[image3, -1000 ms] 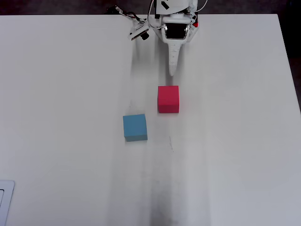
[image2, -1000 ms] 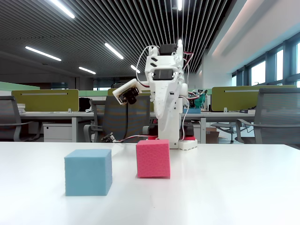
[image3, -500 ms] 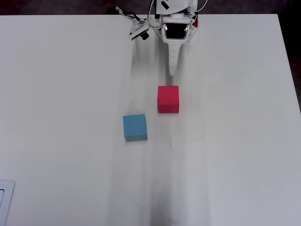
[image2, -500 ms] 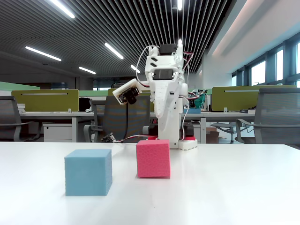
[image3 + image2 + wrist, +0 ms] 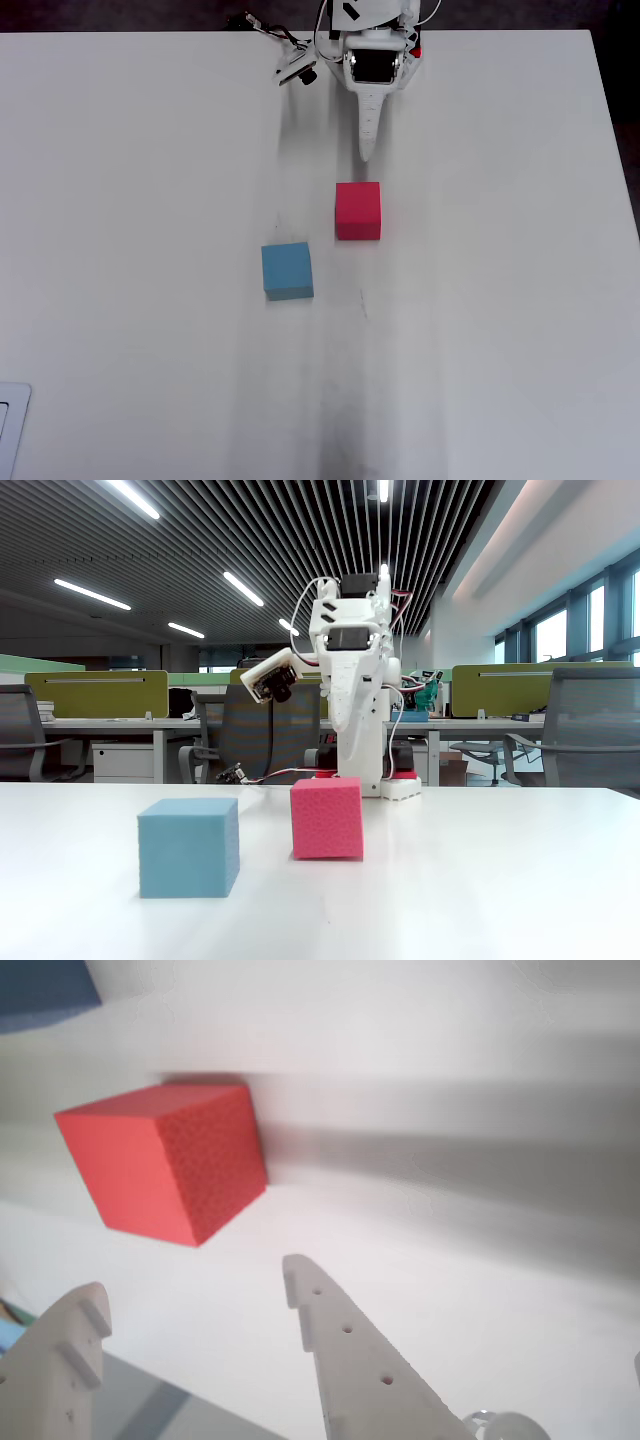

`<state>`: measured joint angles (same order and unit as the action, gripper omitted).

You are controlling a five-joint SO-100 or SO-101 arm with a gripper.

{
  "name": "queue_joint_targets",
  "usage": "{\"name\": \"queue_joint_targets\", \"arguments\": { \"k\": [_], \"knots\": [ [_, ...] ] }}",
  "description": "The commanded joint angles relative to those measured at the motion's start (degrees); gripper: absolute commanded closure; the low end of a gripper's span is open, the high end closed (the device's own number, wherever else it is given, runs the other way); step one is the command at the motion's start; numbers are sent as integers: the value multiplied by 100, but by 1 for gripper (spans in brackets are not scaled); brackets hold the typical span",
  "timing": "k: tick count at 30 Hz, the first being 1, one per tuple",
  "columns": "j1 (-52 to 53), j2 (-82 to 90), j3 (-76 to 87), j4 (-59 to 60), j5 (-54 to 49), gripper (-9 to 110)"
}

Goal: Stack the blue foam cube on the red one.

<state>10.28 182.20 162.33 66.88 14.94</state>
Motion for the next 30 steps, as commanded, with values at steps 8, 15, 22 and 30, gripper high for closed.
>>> {"name": "queue_joint_targets", "arguments": {
  "k": [8,15,22,30],
  "knots": [
    [-35,26,-53,9,53,78],
    [-26,26,-53,-26,53,78],
    [44,26,-26,-158,53,78],
    [299,-861,-571,-1178,53,75]
  ]
}}
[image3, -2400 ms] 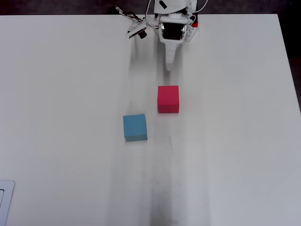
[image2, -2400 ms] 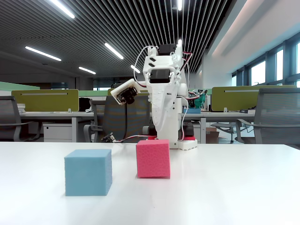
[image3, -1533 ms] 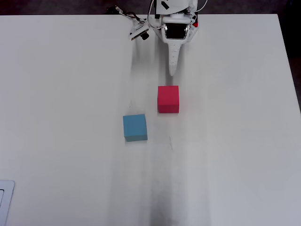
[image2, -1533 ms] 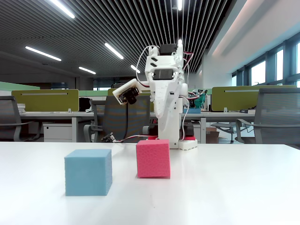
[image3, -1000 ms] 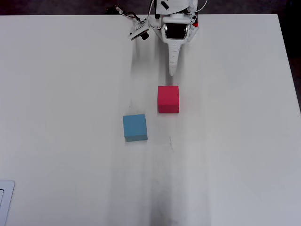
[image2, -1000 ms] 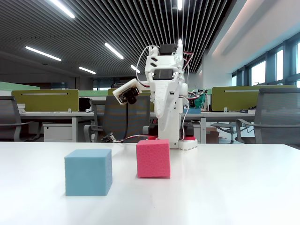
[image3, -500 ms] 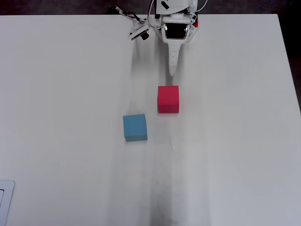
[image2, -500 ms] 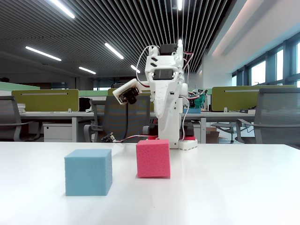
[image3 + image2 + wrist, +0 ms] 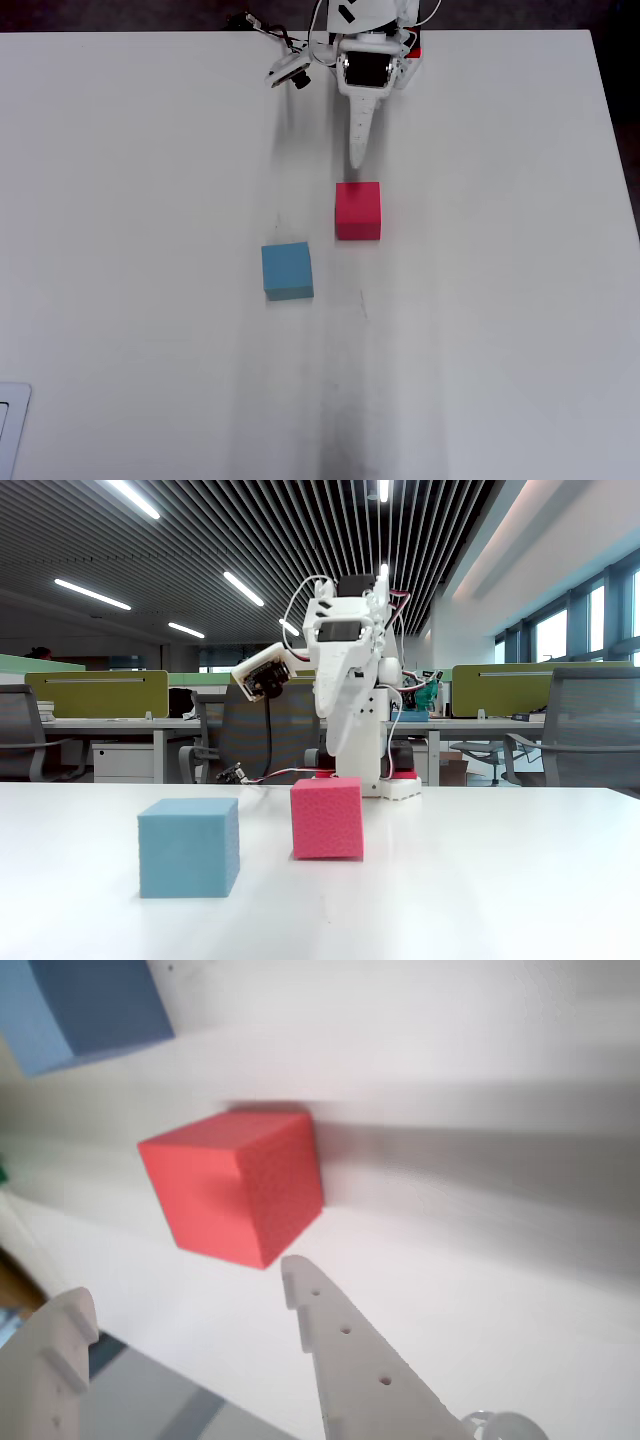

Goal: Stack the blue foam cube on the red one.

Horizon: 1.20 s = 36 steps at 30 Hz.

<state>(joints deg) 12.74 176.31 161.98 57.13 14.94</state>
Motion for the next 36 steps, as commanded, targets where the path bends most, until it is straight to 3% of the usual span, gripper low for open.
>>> {"name": "queue_joint_targets", "arguments": {
  "k": [1,19,36],
  "knots": [
    [70,-457,-738,-202,53,75],
    [729,-5458,-5054,492,0,66],
    [1450,-8191,-6943,562,-1248,64]
  ]
}}
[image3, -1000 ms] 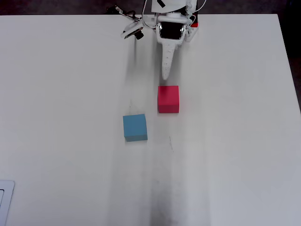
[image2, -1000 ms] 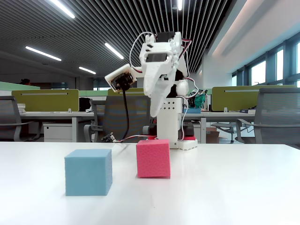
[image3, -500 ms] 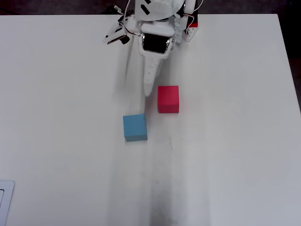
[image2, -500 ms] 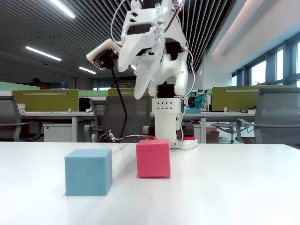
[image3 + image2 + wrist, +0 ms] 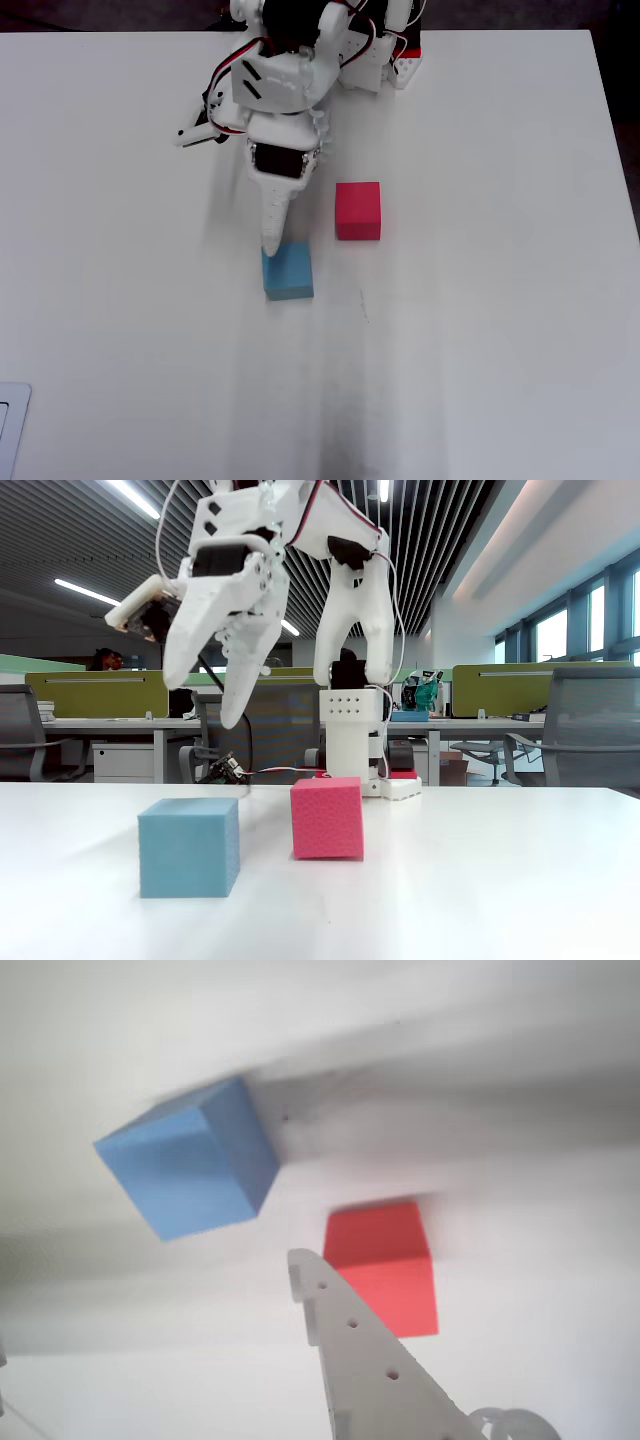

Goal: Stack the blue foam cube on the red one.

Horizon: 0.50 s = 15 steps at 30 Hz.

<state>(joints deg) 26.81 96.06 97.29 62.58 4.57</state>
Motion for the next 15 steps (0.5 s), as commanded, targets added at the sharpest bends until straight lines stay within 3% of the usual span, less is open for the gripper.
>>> {"name": "queue_joint_targets", "arguments": {
  "k": [1,15],
  "knots": [
    [53,-308,-571,18,-264,64],
    [-149,-1775,-1397,97,-571,65]
  ]
}}
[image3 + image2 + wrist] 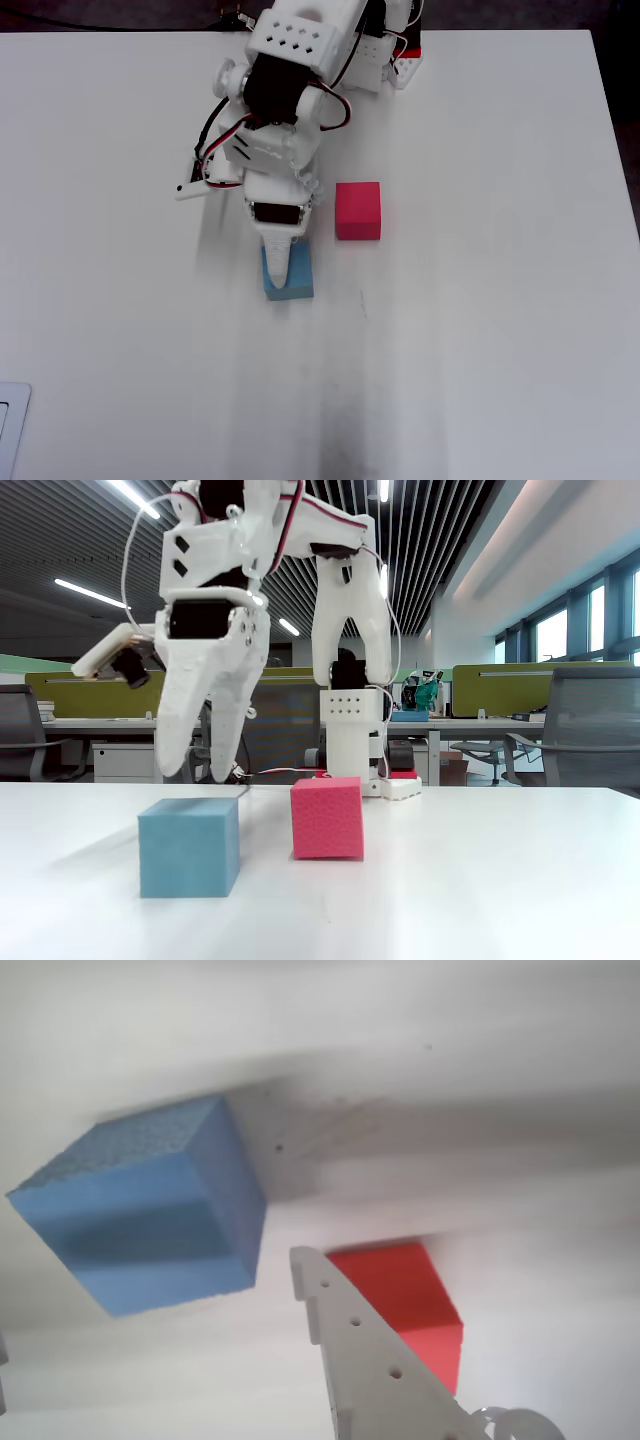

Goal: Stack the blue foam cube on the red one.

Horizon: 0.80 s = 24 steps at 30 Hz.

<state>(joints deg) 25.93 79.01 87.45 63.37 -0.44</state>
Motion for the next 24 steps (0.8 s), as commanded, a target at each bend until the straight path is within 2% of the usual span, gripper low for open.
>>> {"name": "queue_joint_targets", "arguments": {
  "k": [1,24],
  "knots": [
    [-62,-141,-448,18,-70,65],
    [-79,-1037,-976,-510,105,73]
  ]
}}
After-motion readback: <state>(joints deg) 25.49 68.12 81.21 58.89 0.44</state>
